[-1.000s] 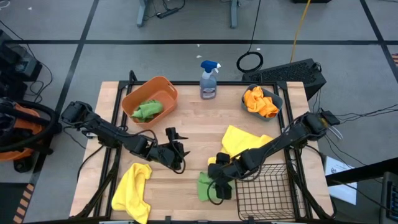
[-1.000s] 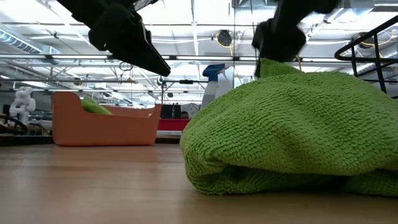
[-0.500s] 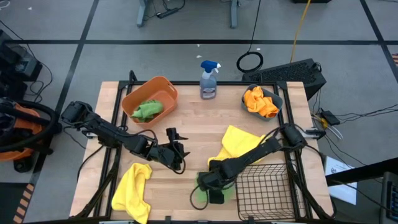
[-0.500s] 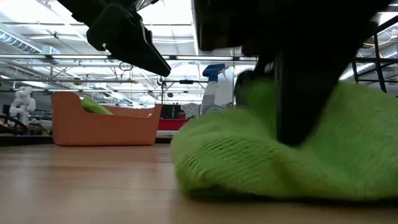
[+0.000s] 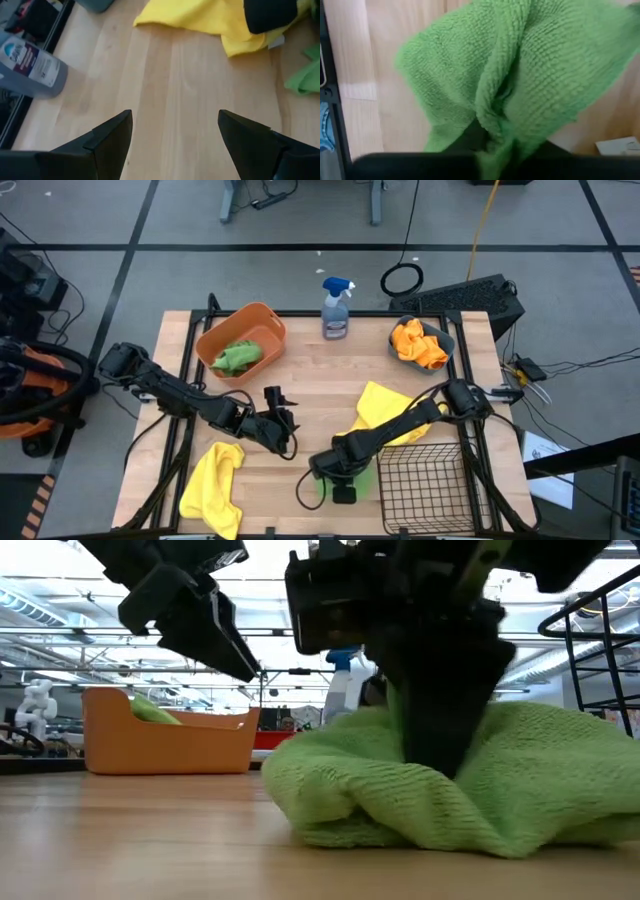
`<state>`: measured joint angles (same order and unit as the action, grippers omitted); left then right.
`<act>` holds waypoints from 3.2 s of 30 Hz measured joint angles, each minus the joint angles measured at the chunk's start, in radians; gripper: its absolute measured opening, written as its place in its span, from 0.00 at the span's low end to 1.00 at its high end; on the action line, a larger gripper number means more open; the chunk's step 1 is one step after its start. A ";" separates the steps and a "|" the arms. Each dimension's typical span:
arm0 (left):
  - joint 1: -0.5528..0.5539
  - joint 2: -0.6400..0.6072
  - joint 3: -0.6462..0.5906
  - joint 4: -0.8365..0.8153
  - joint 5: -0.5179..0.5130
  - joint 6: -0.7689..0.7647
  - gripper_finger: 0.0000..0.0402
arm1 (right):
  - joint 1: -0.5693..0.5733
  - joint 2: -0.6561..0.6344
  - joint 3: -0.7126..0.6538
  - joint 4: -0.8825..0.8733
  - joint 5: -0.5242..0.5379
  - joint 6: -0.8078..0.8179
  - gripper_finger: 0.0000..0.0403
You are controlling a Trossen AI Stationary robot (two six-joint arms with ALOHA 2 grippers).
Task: Sort microfiber towel by color & place in baskets
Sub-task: Put the right yellow microfiber towel into the wire basket
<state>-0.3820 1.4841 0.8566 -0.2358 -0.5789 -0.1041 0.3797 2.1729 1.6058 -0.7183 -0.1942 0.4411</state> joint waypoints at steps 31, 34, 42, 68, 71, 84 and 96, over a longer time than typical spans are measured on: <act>-0.235 -0.199 0.010 0.165 -0.264 0.062 0.74 | 0.001 -0.445 -0.019 0.241 0.616 -0.364 0.04; -0.254 -0.199 0.010 0.209 -0.267 0.109 0.74 | -0.013 -0.440 -0.092 0.396 0.615 -0.368 0.04; -0.351 -0.205 0.009 0.085 -0.393 0.114 0.74 | -0.022 -0.443 -0.188 0.552 0.616 -0.363 0.06; -0.321 -0.128 0.009 0.450 -0.386 0.347 0.86 | -0.125 -0.513 -0.363 0.705 0.566 -0.303 0.06; -0.303 -0.127 0.009 0.448 -0.377 0.347 0.93 | -0.124 -0.513 -0.363 0.755 0.552 -0.318 0.06; -0.184 -0.050 0.009 0.462 -0.466 0.426 0.96 | -0.123 -0.513 -0.363 0.873 0.478 -0.349 0.06; -0.181 -0.050 0.009 0.458 -0.399 0.490 0.34 | -0.115 -0.513 -0.363 0.873 0.472 -0.318 0.13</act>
<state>-0.5632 1.4345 0.8658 0.2226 -0.9779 0.3863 0.2650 1.6604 1.2430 0.1543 0.2778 0.1230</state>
